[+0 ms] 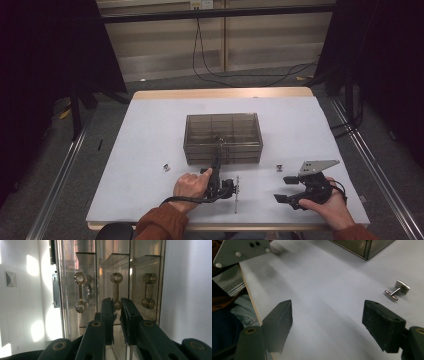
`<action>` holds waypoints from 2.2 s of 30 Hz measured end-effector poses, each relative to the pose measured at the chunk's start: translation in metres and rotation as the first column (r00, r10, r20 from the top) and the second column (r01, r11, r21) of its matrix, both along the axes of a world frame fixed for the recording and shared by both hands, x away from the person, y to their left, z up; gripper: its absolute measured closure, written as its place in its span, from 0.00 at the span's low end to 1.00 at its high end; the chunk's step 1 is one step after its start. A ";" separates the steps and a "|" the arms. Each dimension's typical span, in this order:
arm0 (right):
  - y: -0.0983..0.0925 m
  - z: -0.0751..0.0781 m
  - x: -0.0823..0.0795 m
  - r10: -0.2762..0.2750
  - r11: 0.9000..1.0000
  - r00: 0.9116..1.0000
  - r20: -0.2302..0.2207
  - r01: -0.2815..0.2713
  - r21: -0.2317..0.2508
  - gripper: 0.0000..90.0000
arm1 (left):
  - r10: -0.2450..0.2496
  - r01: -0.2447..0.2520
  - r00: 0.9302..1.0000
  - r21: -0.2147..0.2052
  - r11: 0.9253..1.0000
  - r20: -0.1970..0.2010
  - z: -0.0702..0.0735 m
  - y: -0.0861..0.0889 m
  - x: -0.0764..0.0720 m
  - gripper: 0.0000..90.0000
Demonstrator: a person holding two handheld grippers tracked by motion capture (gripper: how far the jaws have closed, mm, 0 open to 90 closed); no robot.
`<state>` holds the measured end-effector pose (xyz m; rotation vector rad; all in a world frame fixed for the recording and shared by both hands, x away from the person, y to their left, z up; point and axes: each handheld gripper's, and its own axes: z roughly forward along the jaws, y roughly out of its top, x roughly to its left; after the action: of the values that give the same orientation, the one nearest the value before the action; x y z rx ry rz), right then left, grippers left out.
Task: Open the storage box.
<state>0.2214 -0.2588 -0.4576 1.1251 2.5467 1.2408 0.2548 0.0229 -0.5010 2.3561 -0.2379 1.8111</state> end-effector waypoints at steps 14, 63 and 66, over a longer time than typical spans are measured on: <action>0.000 0.000 0.000 0.000 1.000 1.000 0.004 0.000 -0.001 0.27 | -0.026 0.026 1.000 -0.015 1.000 0.003 0.000 0.004 -0.011 0.91; 0.001 -0.001 0.000 0.008 1.000 1.000 -0.005 -0.009 -0.002 0.26 | -0.043 0.044 0.999 -0.048 0.998 0.015 -0.003 0.008 -0.021 0.91; 0.001 0.000 0.000 0.006 1.000 1.000 -0.005 -0.006 0.000 0.26 | -0.040 0.041 0.999 -0.044 0.998 0.015 -0.004 0.007 -0.023 0.91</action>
<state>0.2213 -0.2582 -0.4580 1.1226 2.5552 1.2414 0.2320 0.0302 -0.5045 2.2928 -0.2434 1.7961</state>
